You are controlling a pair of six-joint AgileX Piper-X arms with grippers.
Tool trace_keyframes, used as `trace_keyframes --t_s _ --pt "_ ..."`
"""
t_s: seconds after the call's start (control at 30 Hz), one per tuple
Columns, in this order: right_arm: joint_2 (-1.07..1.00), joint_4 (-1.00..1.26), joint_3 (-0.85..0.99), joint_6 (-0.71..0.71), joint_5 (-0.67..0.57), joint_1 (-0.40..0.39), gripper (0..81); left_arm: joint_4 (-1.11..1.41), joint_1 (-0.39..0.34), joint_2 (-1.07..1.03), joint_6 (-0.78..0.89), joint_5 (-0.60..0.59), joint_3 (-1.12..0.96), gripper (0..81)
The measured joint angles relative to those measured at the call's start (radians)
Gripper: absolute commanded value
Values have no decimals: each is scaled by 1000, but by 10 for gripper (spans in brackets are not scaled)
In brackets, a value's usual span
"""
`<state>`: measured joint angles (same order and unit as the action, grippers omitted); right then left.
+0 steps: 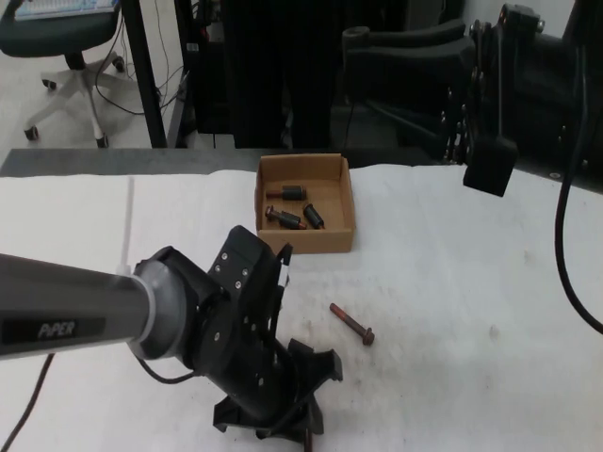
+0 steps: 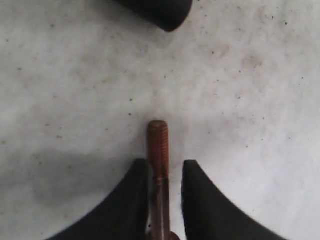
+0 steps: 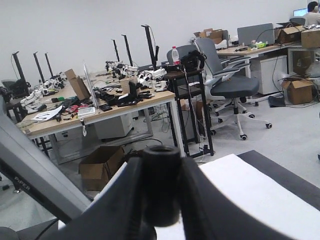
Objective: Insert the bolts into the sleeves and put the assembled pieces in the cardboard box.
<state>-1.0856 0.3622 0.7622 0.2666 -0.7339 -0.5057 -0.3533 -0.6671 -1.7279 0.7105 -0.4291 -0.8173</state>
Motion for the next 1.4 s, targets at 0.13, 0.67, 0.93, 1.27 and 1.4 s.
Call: trace_keyframes --t_s 0.13,0.67,0.93,1.27,1.4 --pt "0 0 0 2 1 19 6 -20 -2 -4 -82 -3 -4 3" --pt "0 -1 0 2 1 47 6 -373 -11 31 -1200 761 -120 3" --pt "0 -2 0 2 1 47 6 -344 -11 48 -1283 684 -144 3" --pt "0 -4 0 18 1 47 6 -366 -11 48 -1312 522 -144 80" --pt "0 -4 0 26 -30 47 6 -366 -11 48 -1244 493 -144 333"
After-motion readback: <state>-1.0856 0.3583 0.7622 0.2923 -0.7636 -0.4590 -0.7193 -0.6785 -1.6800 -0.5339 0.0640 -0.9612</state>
